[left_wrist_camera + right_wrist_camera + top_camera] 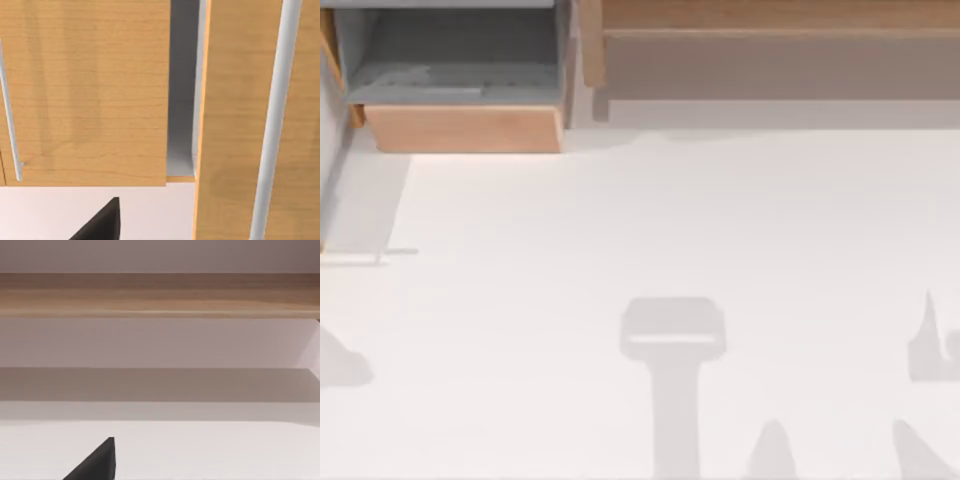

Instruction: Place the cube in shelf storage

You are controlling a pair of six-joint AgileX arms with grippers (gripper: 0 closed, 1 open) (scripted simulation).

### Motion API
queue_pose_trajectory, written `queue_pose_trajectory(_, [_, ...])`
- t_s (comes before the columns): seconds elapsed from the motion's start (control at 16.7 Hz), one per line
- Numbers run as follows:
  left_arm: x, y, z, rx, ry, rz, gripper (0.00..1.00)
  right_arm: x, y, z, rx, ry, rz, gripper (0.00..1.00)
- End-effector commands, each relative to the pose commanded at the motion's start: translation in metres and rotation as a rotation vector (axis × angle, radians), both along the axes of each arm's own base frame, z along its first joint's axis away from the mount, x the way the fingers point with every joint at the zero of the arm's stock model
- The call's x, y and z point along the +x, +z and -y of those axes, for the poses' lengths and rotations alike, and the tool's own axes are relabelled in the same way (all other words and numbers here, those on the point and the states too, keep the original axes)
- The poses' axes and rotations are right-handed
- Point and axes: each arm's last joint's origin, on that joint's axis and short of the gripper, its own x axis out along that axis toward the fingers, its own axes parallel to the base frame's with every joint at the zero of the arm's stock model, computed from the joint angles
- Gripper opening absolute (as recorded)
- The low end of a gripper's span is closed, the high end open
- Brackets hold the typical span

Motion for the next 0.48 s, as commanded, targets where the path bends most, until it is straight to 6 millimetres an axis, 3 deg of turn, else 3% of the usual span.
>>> queue_pose_trajectory(0.24, [-0.015,0.000,0.000,0.000,0.000,0.000,1.00,0.000,0.000,0.000,0.000,0.000,0.000,1.00])
queue_pose_trajectory(0.48, [-0.014,-0.001,0.000,-0.002,-0.003,-0.003,1.00,0.000,0.000,0.000,0.000,0.000,0.000,1.00])
